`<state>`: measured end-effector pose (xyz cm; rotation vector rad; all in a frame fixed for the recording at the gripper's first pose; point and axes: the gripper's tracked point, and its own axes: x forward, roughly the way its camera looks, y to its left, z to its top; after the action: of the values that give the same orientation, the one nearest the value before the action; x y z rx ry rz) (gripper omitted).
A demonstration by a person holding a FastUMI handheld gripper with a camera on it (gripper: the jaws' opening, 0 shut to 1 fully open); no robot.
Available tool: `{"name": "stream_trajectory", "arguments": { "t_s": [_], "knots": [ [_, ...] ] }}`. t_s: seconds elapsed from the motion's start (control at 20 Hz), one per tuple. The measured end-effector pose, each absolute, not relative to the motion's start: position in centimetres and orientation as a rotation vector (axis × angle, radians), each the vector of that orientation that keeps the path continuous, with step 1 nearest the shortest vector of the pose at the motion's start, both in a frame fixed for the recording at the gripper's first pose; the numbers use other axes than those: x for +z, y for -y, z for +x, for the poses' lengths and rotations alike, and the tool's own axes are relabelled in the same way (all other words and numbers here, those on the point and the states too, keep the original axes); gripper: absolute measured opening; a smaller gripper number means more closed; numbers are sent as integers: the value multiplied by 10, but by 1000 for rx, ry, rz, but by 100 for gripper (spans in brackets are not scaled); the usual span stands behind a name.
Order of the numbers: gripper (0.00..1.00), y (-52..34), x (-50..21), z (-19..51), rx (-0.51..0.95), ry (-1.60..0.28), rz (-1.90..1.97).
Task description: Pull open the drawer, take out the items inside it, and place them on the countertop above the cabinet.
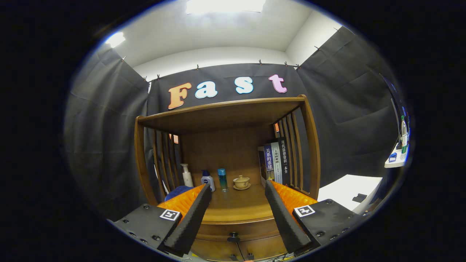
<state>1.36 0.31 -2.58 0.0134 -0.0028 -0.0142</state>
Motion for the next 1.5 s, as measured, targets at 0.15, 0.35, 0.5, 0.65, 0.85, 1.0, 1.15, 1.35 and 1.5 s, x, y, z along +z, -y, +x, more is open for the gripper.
{"name": "stream_trajectory", "arguments": {
  "t_s": [0.15,0.35,0.5,0.65,0.85,1.0,1.15,1.35,1.5],
  "knots": [
    [98,-10,-38,20,-11,-4,3],
    [98,-19,-57,30,-8,12,-20],
    [98,-26,-75,37,-2,24,-41],
    [98,-40,-98,42,19,23,-57],
    [98,-53,-128,47,30,43,-129],
    [98,-57,-163,56,19,8,-174],
    [98,-58,-203,69,21,-45,-155],
    [97,-49,-246,86,-3,-106,-196],
    [97,-41,-274,94,-13,-148,-172]
  ]
}}
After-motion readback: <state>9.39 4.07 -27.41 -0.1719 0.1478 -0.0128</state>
